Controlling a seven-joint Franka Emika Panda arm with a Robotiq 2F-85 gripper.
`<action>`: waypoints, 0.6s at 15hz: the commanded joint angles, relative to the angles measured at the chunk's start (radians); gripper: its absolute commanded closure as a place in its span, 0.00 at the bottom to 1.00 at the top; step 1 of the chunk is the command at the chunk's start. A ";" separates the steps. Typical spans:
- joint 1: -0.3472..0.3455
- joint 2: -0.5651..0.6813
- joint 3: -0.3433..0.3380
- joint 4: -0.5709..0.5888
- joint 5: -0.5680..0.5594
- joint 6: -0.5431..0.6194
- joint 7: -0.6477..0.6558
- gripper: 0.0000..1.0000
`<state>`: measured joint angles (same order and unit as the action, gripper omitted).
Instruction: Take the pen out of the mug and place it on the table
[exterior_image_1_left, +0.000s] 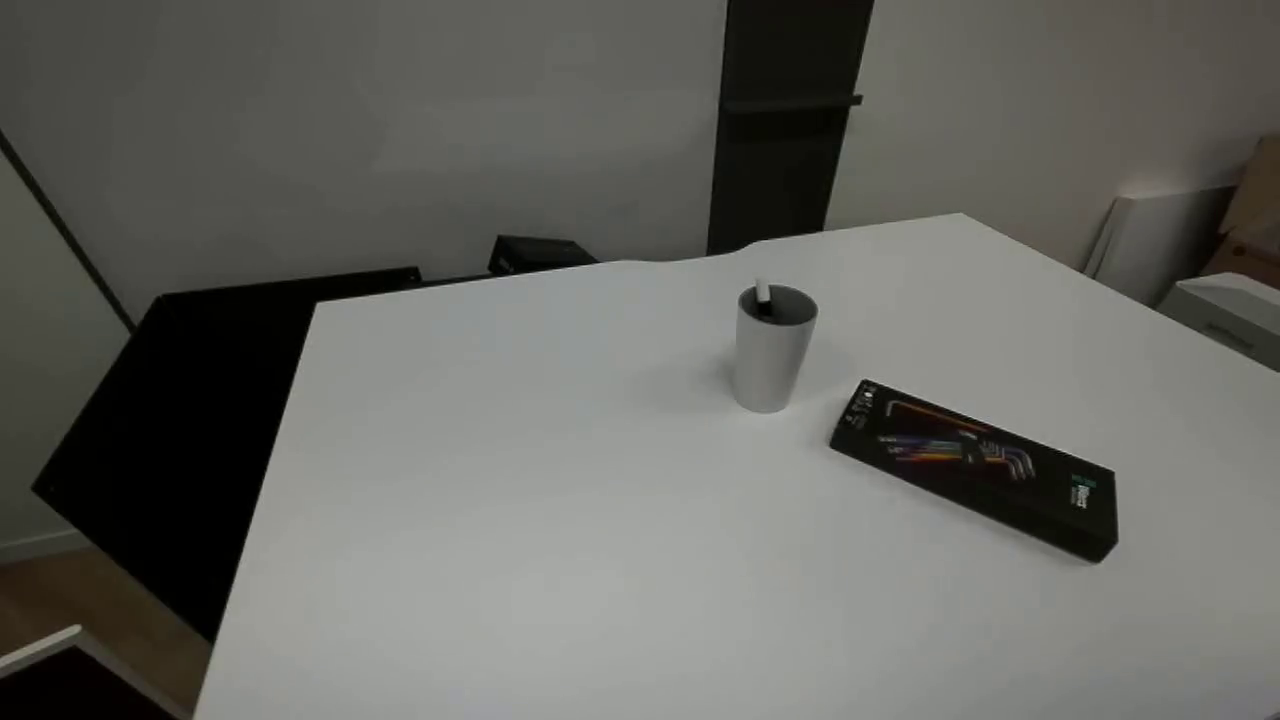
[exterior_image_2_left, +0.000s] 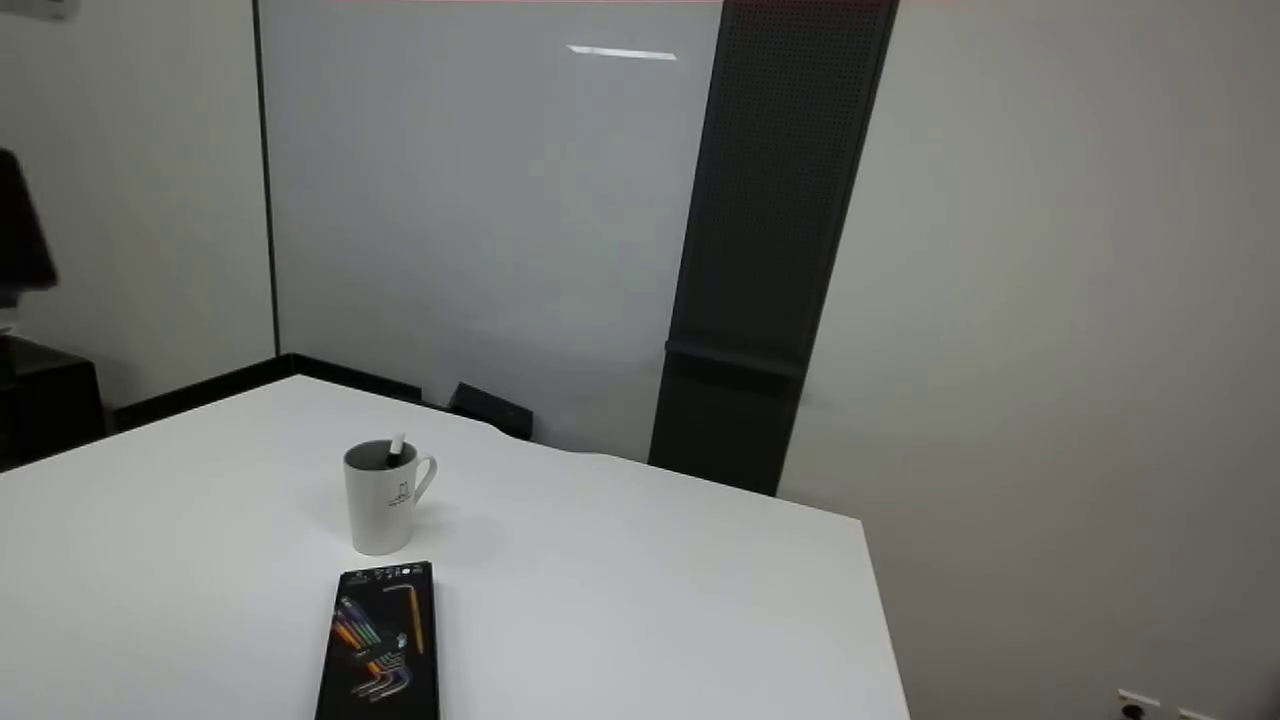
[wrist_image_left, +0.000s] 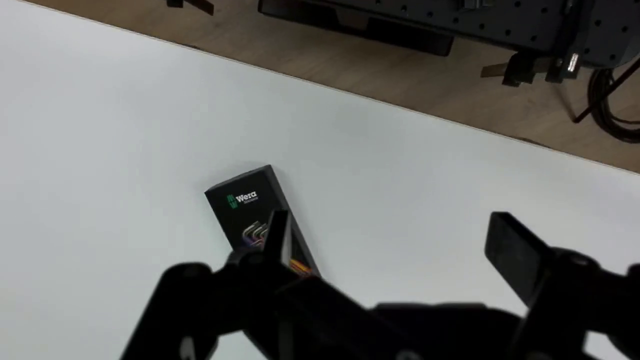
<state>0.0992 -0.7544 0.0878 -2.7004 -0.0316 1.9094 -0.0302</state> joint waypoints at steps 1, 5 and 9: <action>-0.066 0.135 -0.093 0.136 -0.031 -0.002 -0.066 0.00; -0.100 0.287 -0.168 0.286 -0.013 -0.001 -0.142 0.00; -0.099 0.444 -0.218 0.444 0.010 0.017 -0.253 0.00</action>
<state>-0.0012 -0.4536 -0.1027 -2.4057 -0.0436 1.9364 -0.2116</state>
